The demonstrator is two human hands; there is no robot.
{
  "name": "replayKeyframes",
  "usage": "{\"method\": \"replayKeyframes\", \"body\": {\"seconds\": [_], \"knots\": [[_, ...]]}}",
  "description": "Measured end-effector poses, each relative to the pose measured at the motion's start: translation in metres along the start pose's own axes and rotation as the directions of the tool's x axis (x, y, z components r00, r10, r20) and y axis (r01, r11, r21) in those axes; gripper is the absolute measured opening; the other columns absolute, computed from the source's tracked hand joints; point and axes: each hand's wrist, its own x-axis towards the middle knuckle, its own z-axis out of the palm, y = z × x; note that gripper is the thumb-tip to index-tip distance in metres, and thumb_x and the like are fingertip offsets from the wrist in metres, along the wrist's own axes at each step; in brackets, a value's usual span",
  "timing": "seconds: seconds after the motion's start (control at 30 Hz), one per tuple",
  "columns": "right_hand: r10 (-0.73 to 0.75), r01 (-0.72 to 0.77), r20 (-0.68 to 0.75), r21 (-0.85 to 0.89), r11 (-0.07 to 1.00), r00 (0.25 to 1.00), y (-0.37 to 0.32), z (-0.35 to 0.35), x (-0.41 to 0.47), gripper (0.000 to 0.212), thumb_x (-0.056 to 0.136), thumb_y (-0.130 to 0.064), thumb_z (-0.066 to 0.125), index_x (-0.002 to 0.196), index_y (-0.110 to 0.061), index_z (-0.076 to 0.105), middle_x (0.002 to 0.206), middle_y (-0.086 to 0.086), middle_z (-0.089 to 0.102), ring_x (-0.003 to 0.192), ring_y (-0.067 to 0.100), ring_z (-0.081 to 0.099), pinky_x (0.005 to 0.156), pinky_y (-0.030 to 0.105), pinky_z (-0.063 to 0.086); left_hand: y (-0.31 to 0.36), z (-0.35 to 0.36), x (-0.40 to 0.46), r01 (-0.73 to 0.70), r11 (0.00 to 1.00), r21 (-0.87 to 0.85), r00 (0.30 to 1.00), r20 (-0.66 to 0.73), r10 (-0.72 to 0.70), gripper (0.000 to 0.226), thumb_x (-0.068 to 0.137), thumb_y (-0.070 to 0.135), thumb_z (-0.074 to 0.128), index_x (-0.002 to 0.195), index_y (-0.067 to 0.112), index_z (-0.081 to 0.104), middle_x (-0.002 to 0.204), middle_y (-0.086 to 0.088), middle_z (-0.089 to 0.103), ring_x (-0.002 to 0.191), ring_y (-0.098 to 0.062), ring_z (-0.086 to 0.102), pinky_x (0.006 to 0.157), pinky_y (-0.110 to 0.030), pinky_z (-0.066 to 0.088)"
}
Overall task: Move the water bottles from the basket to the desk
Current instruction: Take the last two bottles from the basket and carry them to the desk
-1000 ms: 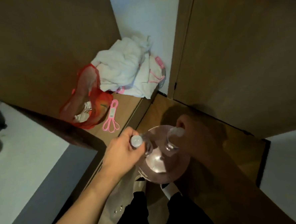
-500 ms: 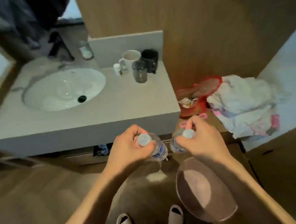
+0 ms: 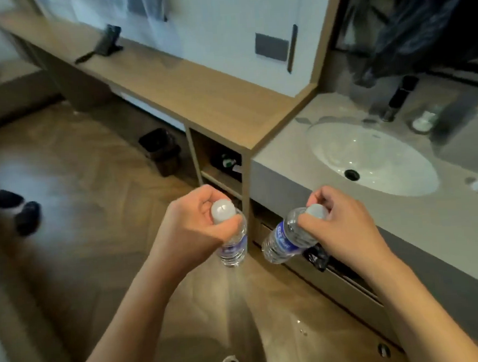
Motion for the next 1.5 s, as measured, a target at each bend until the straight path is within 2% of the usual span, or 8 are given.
{"method": "replayKeyframes", "body": {"seconds": [0.1,0.27,0.63,0.77,0.87,0.97,1.27,1.5], "knots": [[-0.092,0.092,0.12,0.005,0.996,0.988,-0.056,0.046,0.023,0.018,0.072,-0.032,0.069,0.08,-0.023,0.056,0.077,-0.002,0.063,0.072,0.018,0.059,0.06,0.041,0.052,-0.027,-0.071,0.0,0.02,0.997,0.072,0.984,-0.18,-0.006,0.02,0.07,0.028,0.082,0.08,0.027,0.065,0.07,0.008,0.068,0.059,-0.002,0.06,0.057,-0.02,0.05],[-0.197,0.197,0.268,0.026,0.98,0.943,-0.124,0.12,0.071,0.018,0.073,-0.033,0.07,0.081,-0.025,0.056,0.08,-0.004,0.061,0.078,0.018,0.063,0.064,0.043,0.059,-0.062,-0.15,0.016,0.104,0.986,0.132,0.925,-0.377,-0.047,0.018,0.072,0.022,0.082,0.08,0.025,0.066,0.07,0.01,0.068,0.055,-0.001,0.057,0.052,-0.012,0.043],[-0.39,0.411,0.467,0.061,0.909,0.793,-0.234,0.264,0.238,0.02,0.074,-0.035,0.07,0.08,-0.026,0.053,0.075,-0.006,0.06,0.069,0.008,0.058,0.052,0.019,0.043,-0.137,-0.261,0.148,0.288,0.944,0.162,0.822,-0.547,-0.157,0.02,0.069,0.032,0.081,0.083,0.029,0.066,0.077,0.016,0.069,0.068,-0.004,0.066,0.057,-0.02,0.051],[-0.462,0.465,0.45,0.112,0.878,0.765,-0.284,0.291,0.302,0.021,0.07,-0.033,0.069,0.078,-0.024,0.052,0.07,-0.004,0.059,0.063,0.011,0.057,0.05,0.025,0.044,-0.135,-0.308,0.209,0.272,0.948,0.166,0.766,-0.633,-0.109,0.025,0.068,0.035,0.085,0.083,0.028,0.065,0.078,0.016,0.068,0.068,-0.005,0.065,0.056,-0.017,0.051],[-0.482,0.471,0.442,0.144,0.87,0.756,-0.313,0.31,0.342,0.021,0.067,-0.032,0.069,0.077,-0.021,0.054,0.067,-0.004,0.059,0.061,0.014,0.055,0.051,0.031,0.043,-0.142,-0.341,0.243,0.267,0.958,0.103,0.707,-0.696,-0.122,0.029,0.063,0.043,0.078,0.083,0.027,0.066,0.072,0.011,0.068,0.059,-0.007,0.062,0.054,-0.025,0.053],[-0.475,0.463,0.446,0.146,0.875,0.759,-0.339,0.332,0.378,0.019,0.069,-0.032,0.069,0.077,-0.022,0.055,0.07,-0.003,0.06,0.064,0.015,0.058,0.053,0.034,0.049,-0.154,-0.371,0.276,0.283,0.953,0.111,0.691,-0.712,-0.123,0.024,0.07,0.034,0.084,0.085,0.027,0.067,0.072,0.013,0.068,0.06,-0.005,0.063,0.055,-0.022,0.049],[-0.484,0.468,0.425,0.149,0.871,0.765,-0.418,0.444,0.472,0.02,0.07,-0.041,0.07,0.076,-0.027,0.056,0.069,-0.008,0.06,0.066,0.005,0.061,0.048,0.012,0.044,-0.223,-0.475,0.376,0.355,0.929,0.102,0.734,-0.646,-0.21,0.019,0.073,0.022,0.082,0.082,0.026,0.066,0.073,0.022,0.067,0.069,0.004,0.065,0.053,-0.01,0.047],[-0.512,0.483,0.383,0.176,0.858,0.769,-0.512,0.531,0.535,0.02,0.071,-0.036,0.072,0.074,-0.026,0.054,0.07,-0.004,0.059,0.07,0.006,0.06,0.046,0.019,0.049,-0.266,-0.586,0.458,0.325,0.944,0.061,0.777,-0.585,-0.23,0.022,0.072,0.023,0.083,0.086,0.025,0.066,0.077,0.013,0.07,0.071,-0.005,0.068,0.058,-0.012,0.05]]}}
